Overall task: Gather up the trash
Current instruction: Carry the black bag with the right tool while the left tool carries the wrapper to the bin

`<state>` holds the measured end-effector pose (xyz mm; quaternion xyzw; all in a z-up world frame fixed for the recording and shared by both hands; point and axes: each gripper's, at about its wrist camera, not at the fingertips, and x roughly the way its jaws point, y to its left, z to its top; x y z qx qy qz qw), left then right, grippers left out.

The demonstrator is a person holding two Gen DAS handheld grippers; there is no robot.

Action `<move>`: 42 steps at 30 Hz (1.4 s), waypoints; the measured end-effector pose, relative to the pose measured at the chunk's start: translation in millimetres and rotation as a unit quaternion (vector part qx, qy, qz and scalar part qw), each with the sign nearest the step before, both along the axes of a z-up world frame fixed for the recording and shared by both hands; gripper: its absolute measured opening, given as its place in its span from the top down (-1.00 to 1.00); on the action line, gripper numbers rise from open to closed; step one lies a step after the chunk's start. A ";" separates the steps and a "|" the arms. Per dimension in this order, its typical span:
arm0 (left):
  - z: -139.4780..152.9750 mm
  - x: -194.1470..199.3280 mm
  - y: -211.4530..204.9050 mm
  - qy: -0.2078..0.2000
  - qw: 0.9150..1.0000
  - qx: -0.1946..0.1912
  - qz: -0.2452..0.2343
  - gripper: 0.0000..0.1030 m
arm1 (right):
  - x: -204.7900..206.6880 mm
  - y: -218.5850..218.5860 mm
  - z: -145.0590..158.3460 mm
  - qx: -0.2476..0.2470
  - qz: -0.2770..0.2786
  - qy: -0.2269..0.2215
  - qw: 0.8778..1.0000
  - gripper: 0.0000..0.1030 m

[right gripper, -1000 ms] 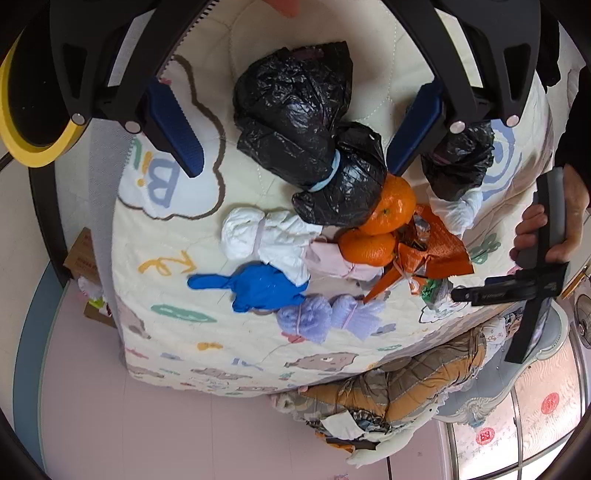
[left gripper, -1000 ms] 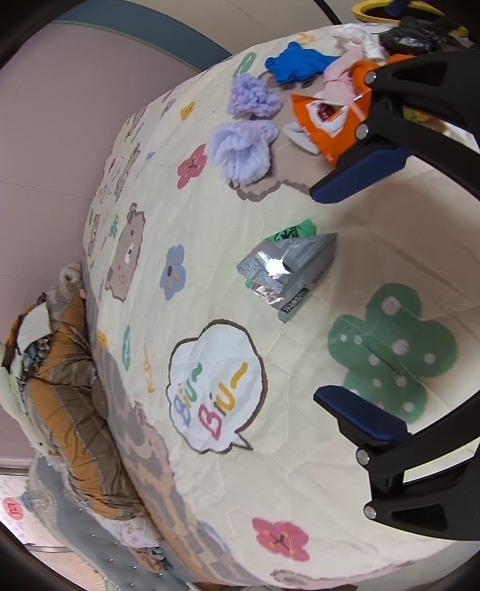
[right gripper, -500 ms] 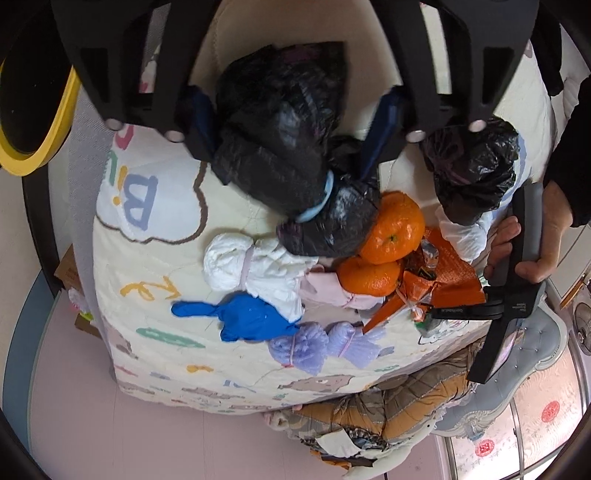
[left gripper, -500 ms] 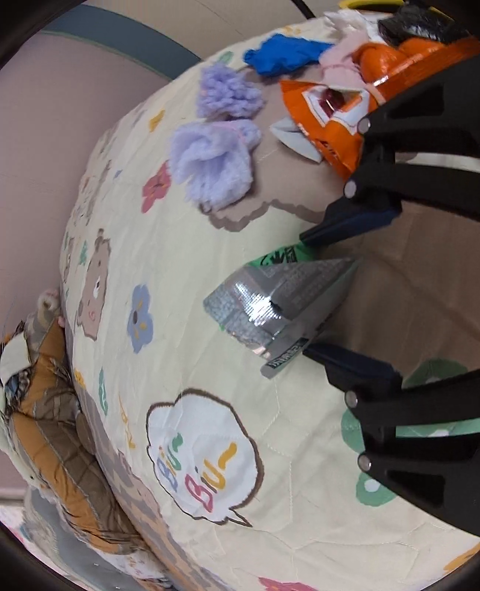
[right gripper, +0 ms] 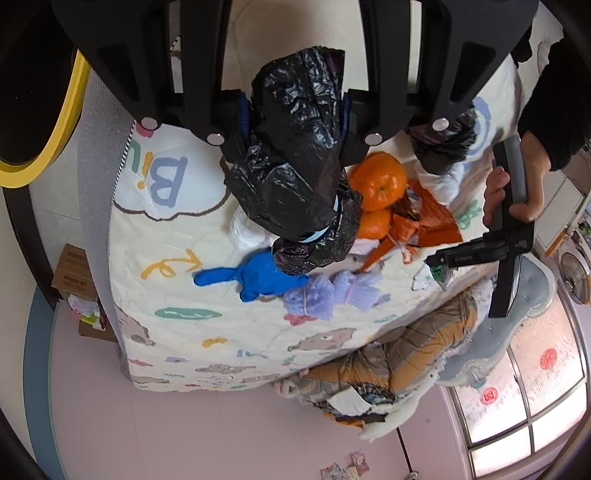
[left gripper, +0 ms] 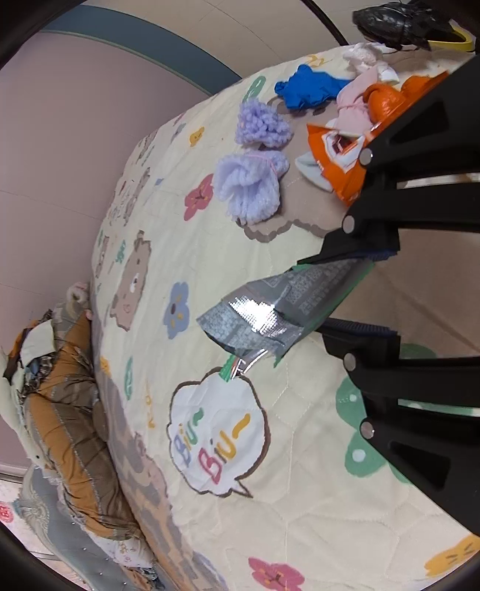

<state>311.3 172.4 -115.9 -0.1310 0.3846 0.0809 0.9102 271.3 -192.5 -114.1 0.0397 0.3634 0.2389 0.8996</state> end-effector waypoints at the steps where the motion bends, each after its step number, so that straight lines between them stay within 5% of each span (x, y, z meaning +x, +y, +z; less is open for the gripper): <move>1: 4.5 -5.4 -1.2 -0.005 1.000 -0.001 0.000 0.53 | -1.6 -1.5 2.8 0.005 0.000 -0.005 1.000 0.35; 9: 40.5 -46.6 -18.4 -0.039 0.999 -0.009 -0.006 0.53 | -24.3 -5.9 14.2 0.006 0.002 -0.024 1.000 0.35; 19: 81.9 -88.5 -73.0 -0.079 0.994 -0.003 -0.072 0.52 | -61.4 -19.4 51.5 0.004 -0.034 -0.055 0.998 0.35; 27: 95.9 -103.3 -122.8 -0.102 0.987 -0.003 -0.123 0.52 | -98.7 -58.7 90.4 -0.004 -0.074 -0.090 0.993 0.35; 42: 102.3 -100.3 -230.7 -0.107 0.966 -0.026 -0.234 0.52 | -121.6 -151.5 119.0 -0.015 -0.163 -0.103 0.981 0.35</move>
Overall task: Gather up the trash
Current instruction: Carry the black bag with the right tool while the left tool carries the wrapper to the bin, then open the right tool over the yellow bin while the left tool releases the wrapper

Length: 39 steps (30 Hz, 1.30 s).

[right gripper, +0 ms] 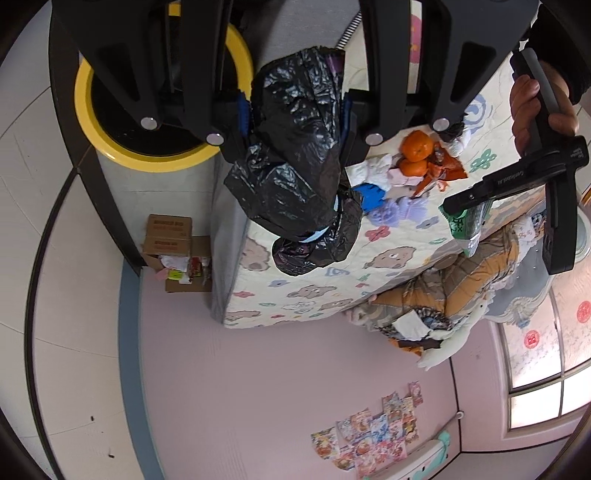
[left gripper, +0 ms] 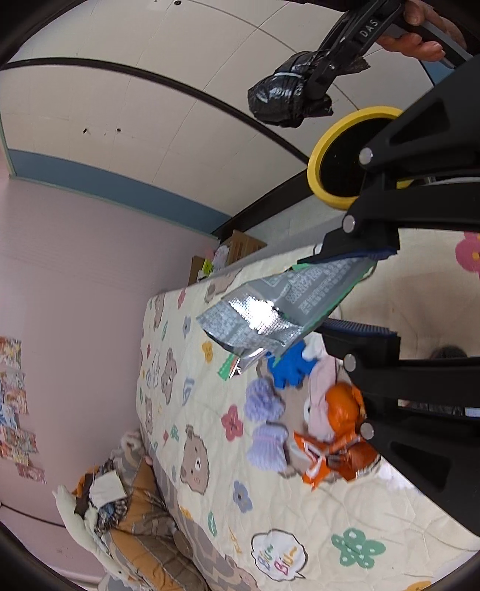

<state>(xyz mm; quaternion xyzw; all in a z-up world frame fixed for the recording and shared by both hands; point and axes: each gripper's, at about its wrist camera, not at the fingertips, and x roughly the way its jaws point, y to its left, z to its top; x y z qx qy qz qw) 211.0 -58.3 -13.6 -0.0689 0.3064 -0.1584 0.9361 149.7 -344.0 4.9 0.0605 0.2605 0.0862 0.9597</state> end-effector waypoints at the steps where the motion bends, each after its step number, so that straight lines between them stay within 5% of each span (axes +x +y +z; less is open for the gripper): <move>1: -0.8 1.7 -6.5 0.003 1.000 0.000 -0.007 0.52 | 0.4 -5.8 0.0 0.000 -0.005 0.002 1.000 0.35; 22: -35.7 31.5 -156.7 0.053 0.988 0.041 -0.136 0.51 | 12.5 -109.8 -27.3 0.009 -0.102 0.053 0.993 0.33; 39: -88.1 48.8 -235.1 0.108 0.975 0.058 -0.186 0.47 | 39.9 -168.3 -80.1 0.049 -0.141 0.100 0.984 0.27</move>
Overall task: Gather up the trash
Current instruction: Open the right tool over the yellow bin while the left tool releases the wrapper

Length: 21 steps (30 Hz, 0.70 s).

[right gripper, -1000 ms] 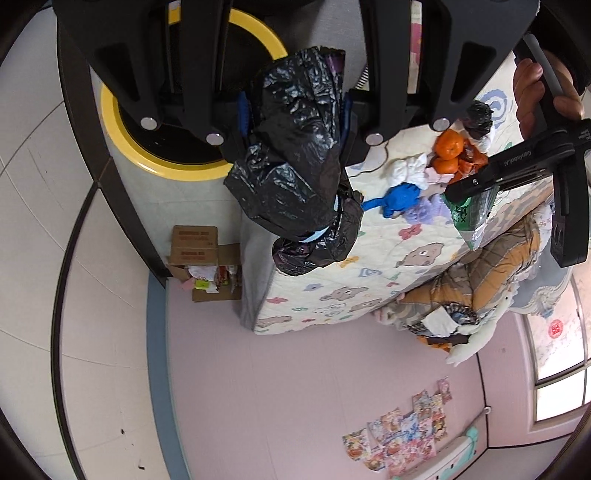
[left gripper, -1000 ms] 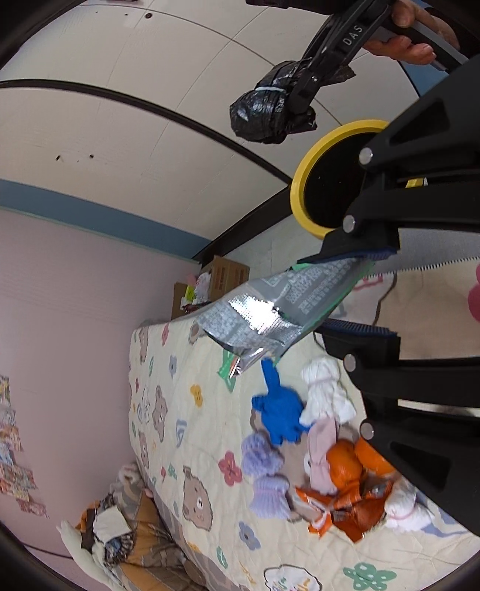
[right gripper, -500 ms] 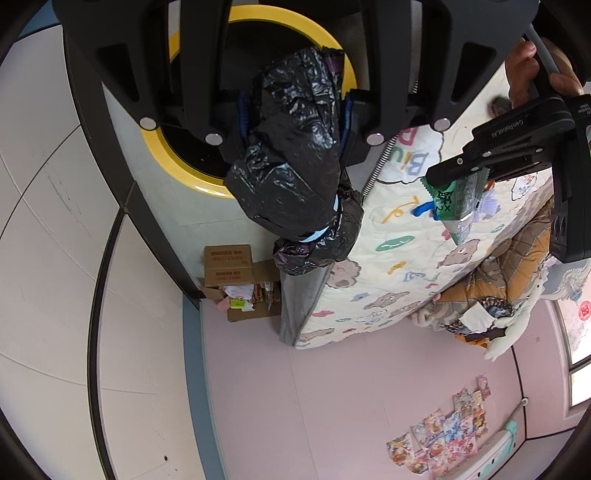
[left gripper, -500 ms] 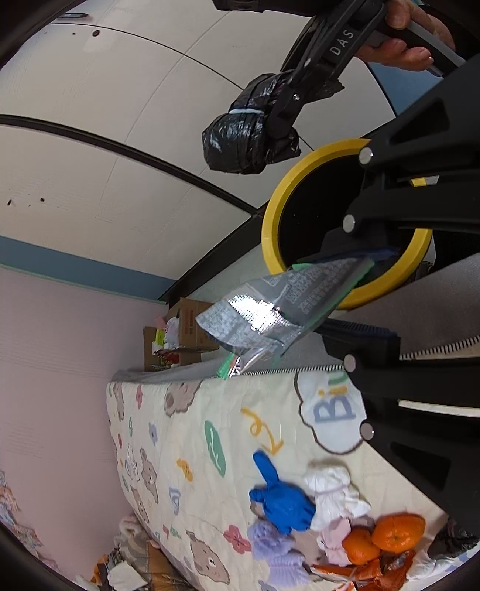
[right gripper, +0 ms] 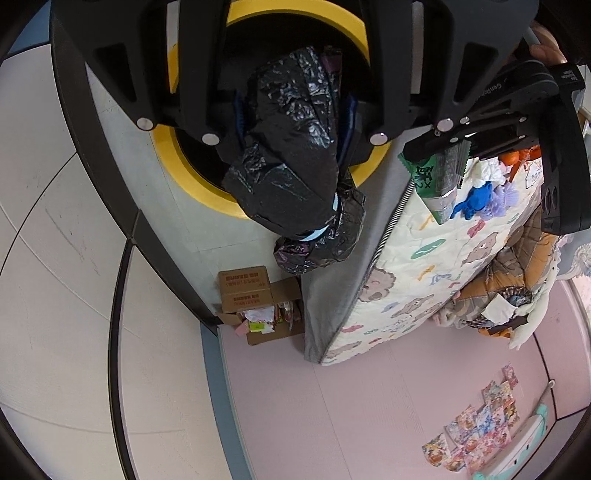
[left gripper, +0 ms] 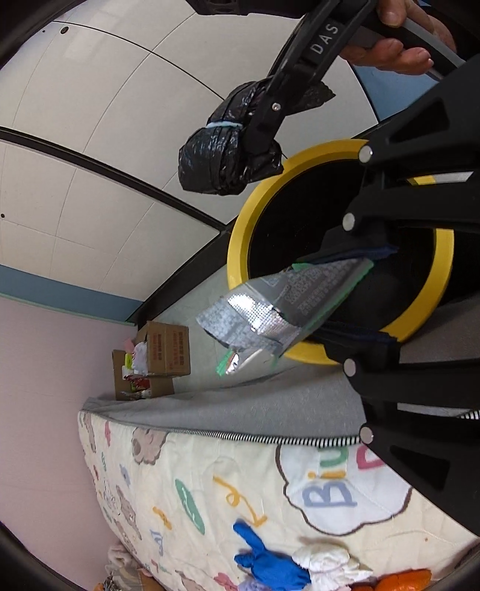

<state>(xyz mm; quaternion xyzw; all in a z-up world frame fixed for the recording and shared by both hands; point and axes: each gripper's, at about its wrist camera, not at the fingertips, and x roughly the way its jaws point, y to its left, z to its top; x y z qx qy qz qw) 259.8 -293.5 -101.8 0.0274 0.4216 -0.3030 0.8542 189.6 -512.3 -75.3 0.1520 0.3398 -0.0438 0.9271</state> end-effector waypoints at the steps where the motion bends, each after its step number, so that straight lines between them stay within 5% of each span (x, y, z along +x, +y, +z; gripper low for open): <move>1: -2.3 1.1 -3.7 0.001 1.000 0.002 -0.004 0.47 | 2.3 -1.7 -2.3 0.002 -0.001 0.002 1.000 0.25; 5: -8.3 6.9 -10.5 0.009 1.000 -0.001 -0.009 0.44 | 2.6 -8.0 -11.1 0.011 -0.005 0.005 1.000 0.17; 21: -1.7 5.1 1.6 0.003 1.000 -0.023 0.015 -0.41 | -4.8 -13.8 -5.5 0.020 -0.039 -0.004 0.999 -0.17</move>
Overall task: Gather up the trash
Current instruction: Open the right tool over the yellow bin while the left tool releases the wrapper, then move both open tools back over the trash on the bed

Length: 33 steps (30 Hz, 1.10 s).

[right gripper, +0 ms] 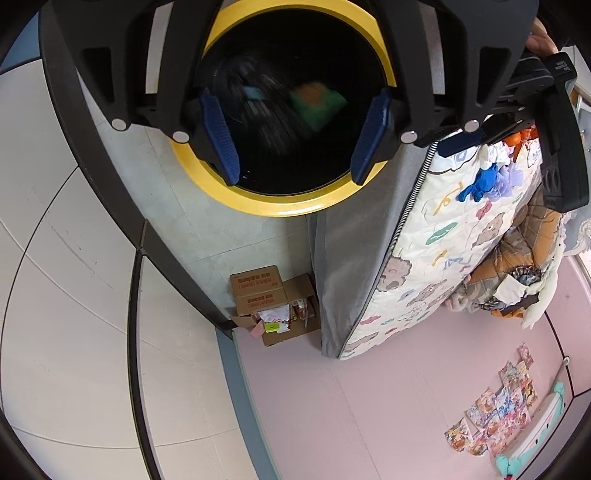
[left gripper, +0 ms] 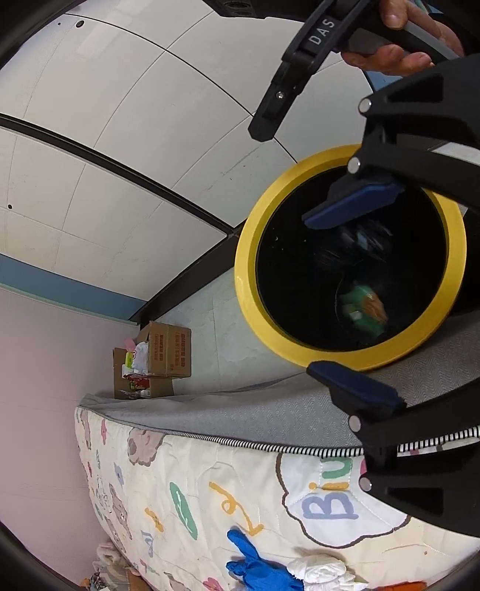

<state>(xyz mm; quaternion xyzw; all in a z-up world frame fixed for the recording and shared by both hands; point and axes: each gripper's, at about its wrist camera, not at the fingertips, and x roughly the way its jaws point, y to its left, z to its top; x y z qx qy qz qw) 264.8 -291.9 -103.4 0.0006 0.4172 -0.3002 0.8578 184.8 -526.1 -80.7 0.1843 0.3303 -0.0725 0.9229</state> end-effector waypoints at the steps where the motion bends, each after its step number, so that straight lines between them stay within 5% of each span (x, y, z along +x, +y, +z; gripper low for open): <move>1: 1.4 -1.7 1.7 -0.002 1.000 -0.001 0.000 -0.43 | -2.1 -1.2 1.1 0.001 -0.001 -0.001 1.000 -0.17; 15: 35.7 -14.6 66.2 -0.040 0.997 -0.022 0.054 -0.67 | -19.8 32.1 23.5 -0.009 0.029 -0.027 0.999 -0.26; 33: 59.2 -22.9 195.9 -0.079 0.985 -0.017 0.154 -0.75 | -17.6 147.9 58.2 -0.023 0.138 -0.055 0.989 -0.48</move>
